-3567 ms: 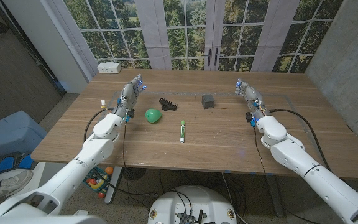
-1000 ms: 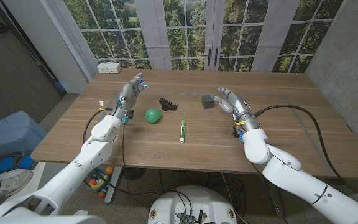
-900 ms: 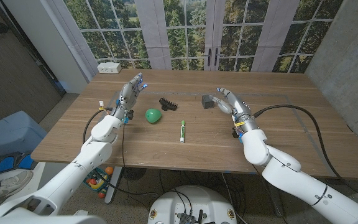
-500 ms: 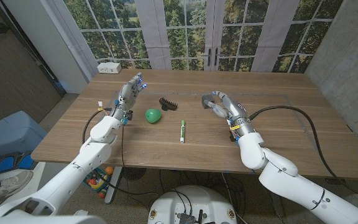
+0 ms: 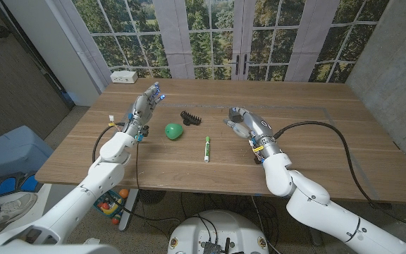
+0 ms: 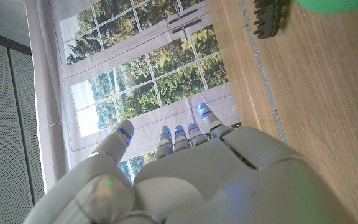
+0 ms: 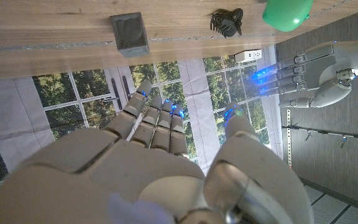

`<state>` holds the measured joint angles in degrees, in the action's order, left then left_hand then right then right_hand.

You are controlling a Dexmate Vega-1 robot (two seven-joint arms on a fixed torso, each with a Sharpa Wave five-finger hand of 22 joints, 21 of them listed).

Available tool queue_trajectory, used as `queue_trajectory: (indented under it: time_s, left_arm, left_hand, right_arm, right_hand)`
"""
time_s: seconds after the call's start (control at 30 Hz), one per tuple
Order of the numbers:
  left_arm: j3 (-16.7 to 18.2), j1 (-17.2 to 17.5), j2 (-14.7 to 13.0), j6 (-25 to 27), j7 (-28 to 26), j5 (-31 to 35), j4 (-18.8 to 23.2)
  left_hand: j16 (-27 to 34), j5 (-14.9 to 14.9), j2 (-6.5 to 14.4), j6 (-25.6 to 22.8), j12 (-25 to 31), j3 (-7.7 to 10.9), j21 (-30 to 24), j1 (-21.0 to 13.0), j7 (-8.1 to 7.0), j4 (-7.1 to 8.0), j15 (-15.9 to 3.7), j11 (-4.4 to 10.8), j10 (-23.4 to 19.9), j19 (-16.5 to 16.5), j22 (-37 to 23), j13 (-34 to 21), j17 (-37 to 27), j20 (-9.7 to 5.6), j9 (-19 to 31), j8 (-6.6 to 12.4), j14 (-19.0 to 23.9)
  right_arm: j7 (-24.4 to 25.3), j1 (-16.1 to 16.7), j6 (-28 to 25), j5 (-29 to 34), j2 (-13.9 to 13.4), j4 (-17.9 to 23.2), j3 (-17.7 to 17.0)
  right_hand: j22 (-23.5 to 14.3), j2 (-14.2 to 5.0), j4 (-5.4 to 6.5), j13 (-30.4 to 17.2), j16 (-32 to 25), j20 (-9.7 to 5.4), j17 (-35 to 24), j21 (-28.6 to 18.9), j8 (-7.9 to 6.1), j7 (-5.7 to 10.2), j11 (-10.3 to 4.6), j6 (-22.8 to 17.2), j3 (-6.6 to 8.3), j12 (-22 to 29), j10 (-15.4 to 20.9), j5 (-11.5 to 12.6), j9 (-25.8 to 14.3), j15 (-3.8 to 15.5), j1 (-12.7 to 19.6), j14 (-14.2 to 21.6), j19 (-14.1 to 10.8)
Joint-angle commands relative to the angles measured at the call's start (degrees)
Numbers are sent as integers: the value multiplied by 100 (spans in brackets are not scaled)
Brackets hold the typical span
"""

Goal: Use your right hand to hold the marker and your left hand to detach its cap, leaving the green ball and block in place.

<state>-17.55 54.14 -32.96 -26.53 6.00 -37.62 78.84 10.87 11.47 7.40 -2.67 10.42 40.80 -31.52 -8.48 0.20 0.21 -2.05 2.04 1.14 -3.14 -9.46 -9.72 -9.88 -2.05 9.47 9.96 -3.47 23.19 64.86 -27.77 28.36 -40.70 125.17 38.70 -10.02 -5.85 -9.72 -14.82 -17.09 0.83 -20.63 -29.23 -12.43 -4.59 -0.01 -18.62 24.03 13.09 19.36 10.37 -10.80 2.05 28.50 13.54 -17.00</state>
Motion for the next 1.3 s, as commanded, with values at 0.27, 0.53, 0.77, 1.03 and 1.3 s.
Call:
queue_trajectory:
  time_s: [0.27,0.53,0.77,1.03,1.3]
  left_arm:
    - [17,-9,-5,-86,223,-105,-99]
    - [21,10,-5,-125,233,-97,-63]
    - [47,91,-21,-159,185,-87,27]
    - [51,109,-21,-213,176,-57,80]
    - [43,109,-18,-211,179,-54,85]
  left_hand:
    - [-24,-3,205,-30,43,-10,65,30,9,-30,-75,13,-40,10,-17,-20,-12,-152,25,25,13]
    - [-17,-6,197,-39,45,-23,89,68,11,-6,-81,10,-49,26,-18,-20,-23,-154,25,27,20]
    - [-10,-8,185,-53,47,-39,110,106,12,18,-75,15,-57,36,-19,-20,-31,-157,25,31,29]
    - [-2,-6,184,-62,49,-58,135,157,7,58,-80,30,-70,48,-20,-20,-40,-154,25,32,36]
    - [-4,-1,183,-67,47,-60,155,179,7,70,-79,22,-69,59,-20,-20,-37,-157,25,32,41]
  right_arm:
    - [-167,-26,-627,768,327,6,480]
    - [-234,-82,-816,1055,420,-72,683]
    - [-492,-138,-1113,1215,525,-63,831]
    - [-585,-172,-1219,1371,562,-116,989]
    - [-577,-191,-1327,1510,666,-234,1124]
  right_hand:
    - [-23,334,13,-64,-97,201,-50,34,-135,68,-90,-404,-209,98,207,-21,-37,97,30,154,-176]
    - [-27,461,-47,-81,-112,224,-59,57,-166,138,-142,-512,-232,140,341,47,-41,149,187,168,-212]
    - [-30,576,-56,-101,-92,269,-64,100,-180,149,-197,-578,-261,148,384,101,-45,150,326,97,-186]
    - [-32,631,-49,-113,-78,294,-67,118,-167,174,-210,-568,-281,143,382,129,-47,150,386,52,-186]
    - [-33,652,-42,-128,-82,287,-72,133,-185,200,-234,-635,-282,161,441,165,-49,153,486,45,-205]
